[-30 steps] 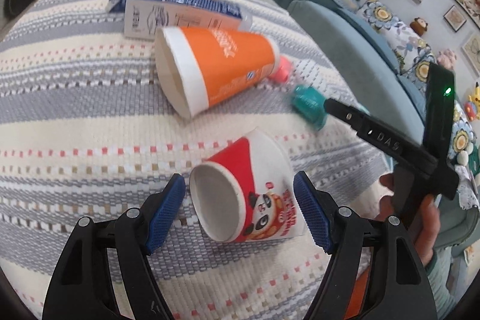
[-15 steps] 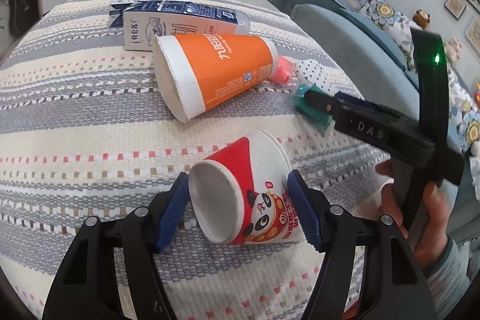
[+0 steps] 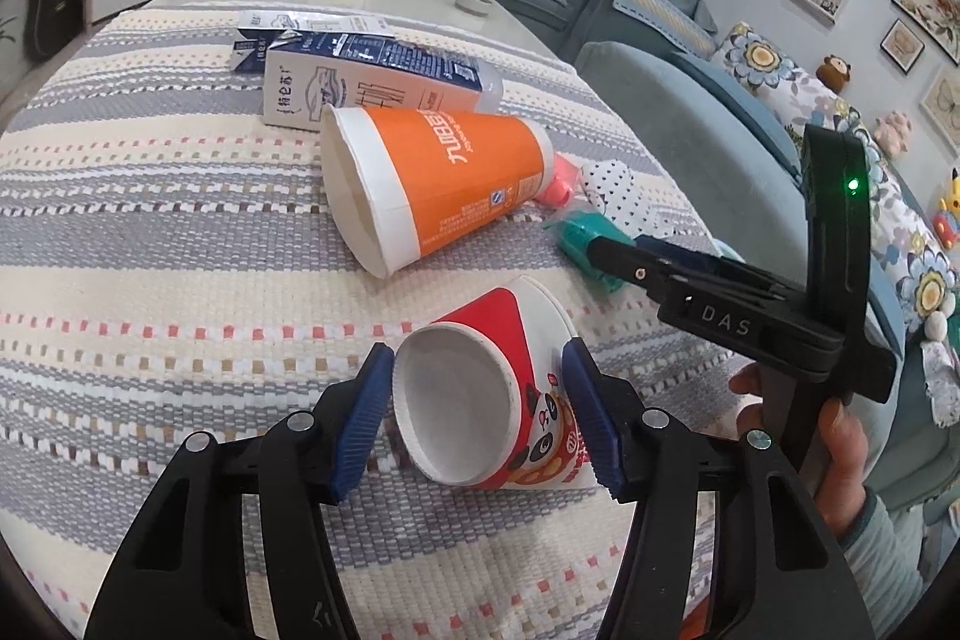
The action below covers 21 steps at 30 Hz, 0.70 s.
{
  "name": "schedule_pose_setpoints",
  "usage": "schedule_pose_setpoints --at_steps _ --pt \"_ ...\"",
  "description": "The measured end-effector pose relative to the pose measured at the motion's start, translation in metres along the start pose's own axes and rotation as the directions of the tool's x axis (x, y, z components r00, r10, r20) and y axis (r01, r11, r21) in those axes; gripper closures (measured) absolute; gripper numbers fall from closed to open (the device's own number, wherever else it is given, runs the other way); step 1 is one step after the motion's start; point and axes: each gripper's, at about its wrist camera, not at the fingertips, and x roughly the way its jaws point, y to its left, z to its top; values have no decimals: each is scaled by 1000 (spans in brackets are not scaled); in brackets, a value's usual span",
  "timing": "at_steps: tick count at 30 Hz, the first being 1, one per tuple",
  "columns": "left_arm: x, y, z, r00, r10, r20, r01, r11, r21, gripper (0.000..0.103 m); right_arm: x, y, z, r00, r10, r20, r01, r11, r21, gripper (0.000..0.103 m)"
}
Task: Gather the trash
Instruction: 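Grasp the red-white paper cup with the left tool while the right tool grasps the teal packet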
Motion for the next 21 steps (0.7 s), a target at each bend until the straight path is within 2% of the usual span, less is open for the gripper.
schedule_pose_setpoints --at_steps 9,21 --pt "-12 -3 5 999 -22 35 21 1000 7 47 -3 0 0 1000 -9 16 9 1000 -6 50" --pt "-10 0 5 999 -20 39 20 1000 2 47 15 10 12 999 -38 -35 35 997 -64 45"
